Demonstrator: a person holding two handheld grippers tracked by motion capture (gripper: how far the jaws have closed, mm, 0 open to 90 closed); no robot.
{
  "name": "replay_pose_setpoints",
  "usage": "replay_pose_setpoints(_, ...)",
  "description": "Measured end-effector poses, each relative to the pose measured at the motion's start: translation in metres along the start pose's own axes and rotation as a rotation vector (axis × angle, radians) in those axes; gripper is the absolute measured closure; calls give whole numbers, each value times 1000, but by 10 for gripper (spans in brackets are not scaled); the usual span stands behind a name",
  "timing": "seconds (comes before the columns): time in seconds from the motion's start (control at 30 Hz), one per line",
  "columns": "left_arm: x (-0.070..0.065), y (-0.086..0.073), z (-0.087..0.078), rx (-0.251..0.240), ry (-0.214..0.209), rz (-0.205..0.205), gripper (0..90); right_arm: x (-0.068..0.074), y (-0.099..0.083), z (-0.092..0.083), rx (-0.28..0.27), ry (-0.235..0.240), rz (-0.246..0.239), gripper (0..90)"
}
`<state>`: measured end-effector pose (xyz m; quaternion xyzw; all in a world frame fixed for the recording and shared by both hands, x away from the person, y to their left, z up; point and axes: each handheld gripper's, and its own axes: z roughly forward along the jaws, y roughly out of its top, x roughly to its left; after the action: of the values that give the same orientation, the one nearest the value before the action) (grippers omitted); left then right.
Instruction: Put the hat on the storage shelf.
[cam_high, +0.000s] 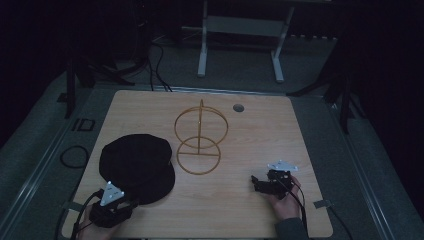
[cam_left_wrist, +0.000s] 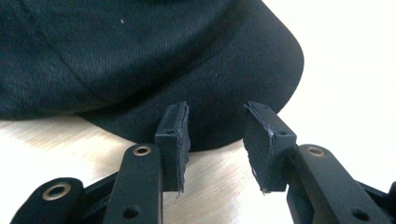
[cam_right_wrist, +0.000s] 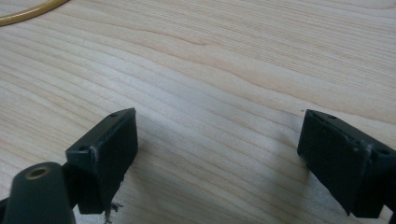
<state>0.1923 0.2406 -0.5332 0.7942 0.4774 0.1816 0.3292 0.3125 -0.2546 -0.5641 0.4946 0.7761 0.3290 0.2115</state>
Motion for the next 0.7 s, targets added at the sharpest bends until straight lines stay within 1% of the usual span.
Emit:
replay_pose_setpoints(0.03,0,2,0,-1,1,1,609,0,0,0,0,0,0,122)
replay_pose_setpoints(0.17,0,8,-2,1,-12,30,642,0,0,0,0,0,0,122)
replay_pose_setpoints(0.2,0,8,-2,1,-12,30,649,0,0,0,0,0,0,122)
replay_pose_setpoints(0.27,3,13,-2,14,-45,35,656,0,0,0,0,0,0,122)
replay_pose_setpoints(0.33,4,15,-2,24,-61,44,668,0,0,0,0,0,-1,122)
replay_pose_setpoints(0.4,5,17,-2,24,-67,60,679,0,0,0,0,0,0,122)
replay_pose_setpoints(0.6,8,23,-8,8,-66,85,677,0,0,0,0,0,-1,123)
replay_pose_setpoints(0.7,11,28,-12,-7,-71,88,675,0,0,0,0,0,-1,123)
